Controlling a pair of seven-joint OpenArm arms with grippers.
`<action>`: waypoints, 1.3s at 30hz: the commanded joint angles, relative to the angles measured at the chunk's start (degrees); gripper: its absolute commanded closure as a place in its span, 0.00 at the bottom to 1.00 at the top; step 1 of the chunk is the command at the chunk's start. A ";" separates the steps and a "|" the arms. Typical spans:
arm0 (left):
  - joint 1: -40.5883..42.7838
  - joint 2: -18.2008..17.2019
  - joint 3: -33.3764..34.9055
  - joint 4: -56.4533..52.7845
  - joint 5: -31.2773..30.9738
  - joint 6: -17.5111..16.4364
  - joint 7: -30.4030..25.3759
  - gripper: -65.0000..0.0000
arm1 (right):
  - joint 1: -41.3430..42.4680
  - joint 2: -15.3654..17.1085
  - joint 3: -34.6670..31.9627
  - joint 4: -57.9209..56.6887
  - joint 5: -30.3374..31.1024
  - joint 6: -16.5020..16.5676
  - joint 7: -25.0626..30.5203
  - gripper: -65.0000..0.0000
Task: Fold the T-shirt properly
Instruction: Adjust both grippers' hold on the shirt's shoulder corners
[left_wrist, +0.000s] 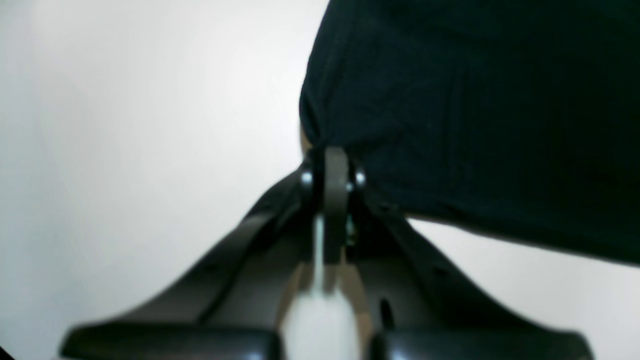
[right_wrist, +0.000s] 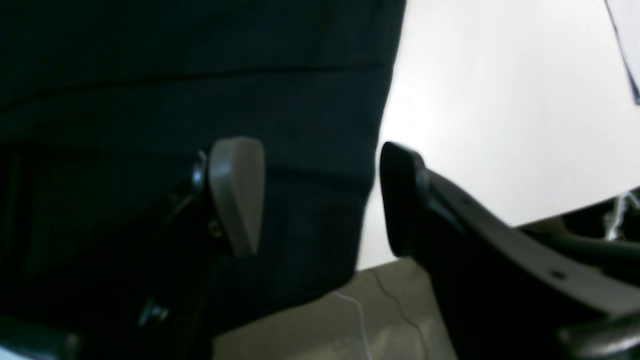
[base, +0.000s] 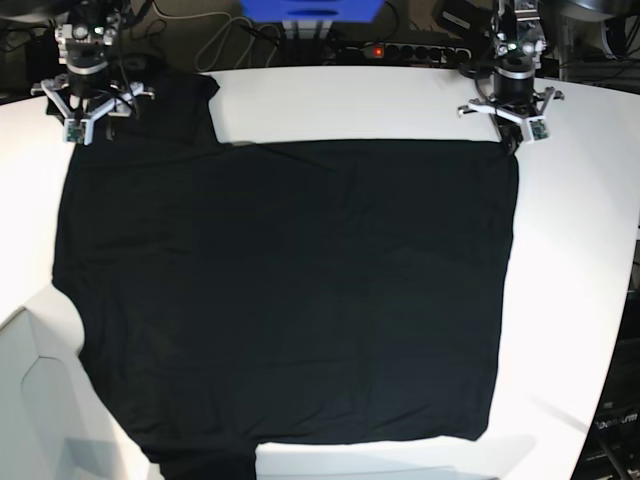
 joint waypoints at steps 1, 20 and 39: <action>0.49 -0.50 -0.46 0.86 0.03 0.03 -1.04 1.00 | -0.66 0.35 0.58 0.30 -0.21 -0.07 0.78 0.42; 0.58 -0.41 -0.46 0.68 0.38 0.03 -1.04 1.00 | 4.00 1.23 4.88 -9.90 -0.30 0.02 0.96 0.41; 0.58 -0.59 -0.46 1.03 0.47 0.03 -1.04 1.00 | 4.44 1.14 5.32 -12.27 -0.30 14.52 0.87 0.90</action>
